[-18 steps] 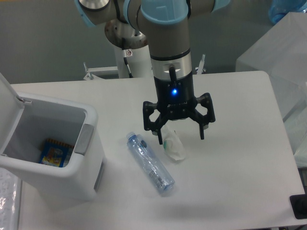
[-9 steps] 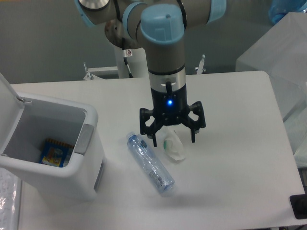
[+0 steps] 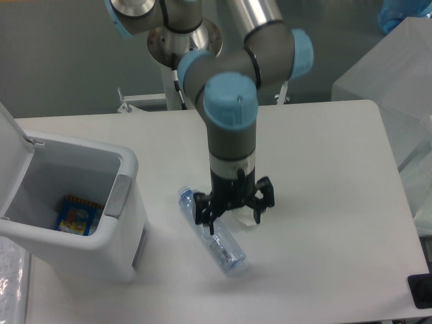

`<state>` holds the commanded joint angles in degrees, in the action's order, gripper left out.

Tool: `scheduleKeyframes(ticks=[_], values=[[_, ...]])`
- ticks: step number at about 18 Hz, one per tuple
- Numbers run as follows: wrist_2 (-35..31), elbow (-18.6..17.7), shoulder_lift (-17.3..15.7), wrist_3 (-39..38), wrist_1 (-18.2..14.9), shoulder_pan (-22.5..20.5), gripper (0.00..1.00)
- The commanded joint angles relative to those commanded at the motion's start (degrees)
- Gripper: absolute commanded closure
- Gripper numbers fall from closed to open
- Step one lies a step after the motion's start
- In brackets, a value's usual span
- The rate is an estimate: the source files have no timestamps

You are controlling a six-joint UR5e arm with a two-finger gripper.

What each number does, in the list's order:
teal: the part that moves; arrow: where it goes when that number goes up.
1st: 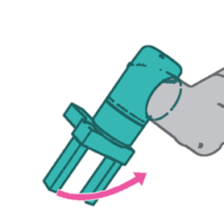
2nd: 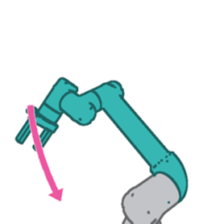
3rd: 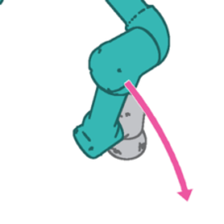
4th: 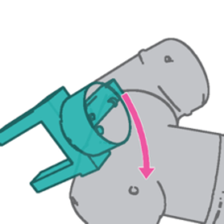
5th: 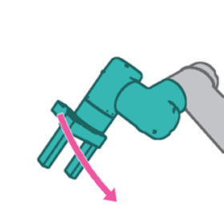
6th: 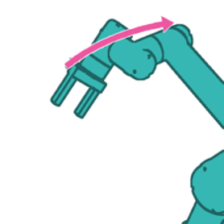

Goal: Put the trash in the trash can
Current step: 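Rotate the gripper to align with the bottle's cap end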

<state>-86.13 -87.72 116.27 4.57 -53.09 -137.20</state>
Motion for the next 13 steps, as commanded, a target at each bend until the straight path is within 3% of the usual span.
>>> scheduleKeyframes(ticks=[6,9,13], values=[[-0.26,0.53,4.57,-3.42,0.09,0.09,0.00],[-0.18,0.44,5.37,-5.53,2.28,0.09,0.00],[-0.27,1.23,6.42,-6.32,2.46,0.17,0.00]])
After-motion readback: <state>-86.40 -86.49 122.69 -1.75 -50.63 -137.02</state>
